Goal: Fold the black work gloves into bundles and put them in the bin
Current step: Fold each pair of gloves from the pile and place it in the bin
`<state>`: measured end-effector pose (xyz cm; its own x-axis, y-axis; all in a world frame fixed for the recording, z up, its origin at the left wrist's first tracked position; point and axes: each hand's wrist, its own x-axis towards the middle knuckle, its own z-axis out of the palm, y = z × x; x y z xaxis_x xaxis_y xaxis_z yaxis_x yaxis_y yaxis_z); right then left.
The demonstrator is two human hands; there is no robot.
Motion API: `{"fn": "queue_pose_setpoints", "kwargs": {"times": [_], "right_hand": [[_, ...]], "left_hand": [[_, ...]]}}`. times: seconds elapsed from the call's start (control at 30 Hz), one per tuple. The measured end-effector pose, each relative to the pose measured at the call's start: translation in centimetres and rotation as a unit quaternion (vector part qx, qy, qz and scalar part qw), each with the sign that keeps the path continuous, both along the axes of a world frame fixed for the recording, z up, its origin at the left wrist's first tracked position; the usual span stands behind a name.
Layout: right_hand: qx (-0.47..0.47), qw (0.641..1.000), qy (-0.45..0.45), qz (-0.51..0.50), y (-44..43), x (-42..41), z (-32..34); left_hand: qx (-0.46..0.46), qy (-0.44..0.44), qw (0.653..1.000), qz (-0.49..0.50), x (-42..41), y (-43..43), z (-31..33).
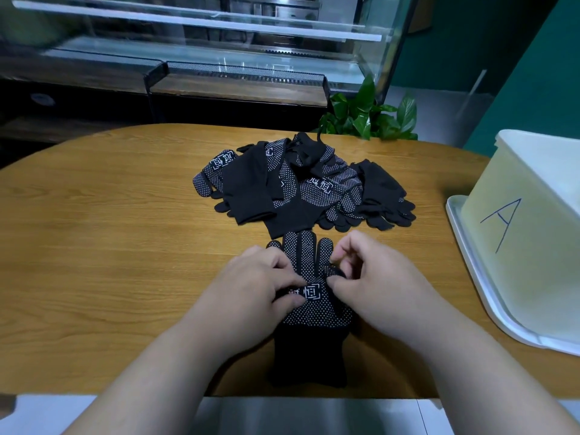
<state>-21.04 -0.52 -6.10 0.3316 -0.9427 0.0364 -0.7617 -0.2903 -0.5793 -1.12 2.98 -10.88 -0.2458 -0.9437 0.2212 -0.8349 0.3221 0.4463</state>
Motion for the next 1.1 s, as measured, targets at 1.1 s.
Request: {"fn": "queue_pose_setpoints", "kwargs": {"times": [1.1], "right_hand": [[0.066, 0.963, -0.261, -0.02, 0.6, -0.4, 0.2]], "left_hand": [[0.015, 0.022, 1.0, -0.012, 0.5, 0.3, 0.4]]}}
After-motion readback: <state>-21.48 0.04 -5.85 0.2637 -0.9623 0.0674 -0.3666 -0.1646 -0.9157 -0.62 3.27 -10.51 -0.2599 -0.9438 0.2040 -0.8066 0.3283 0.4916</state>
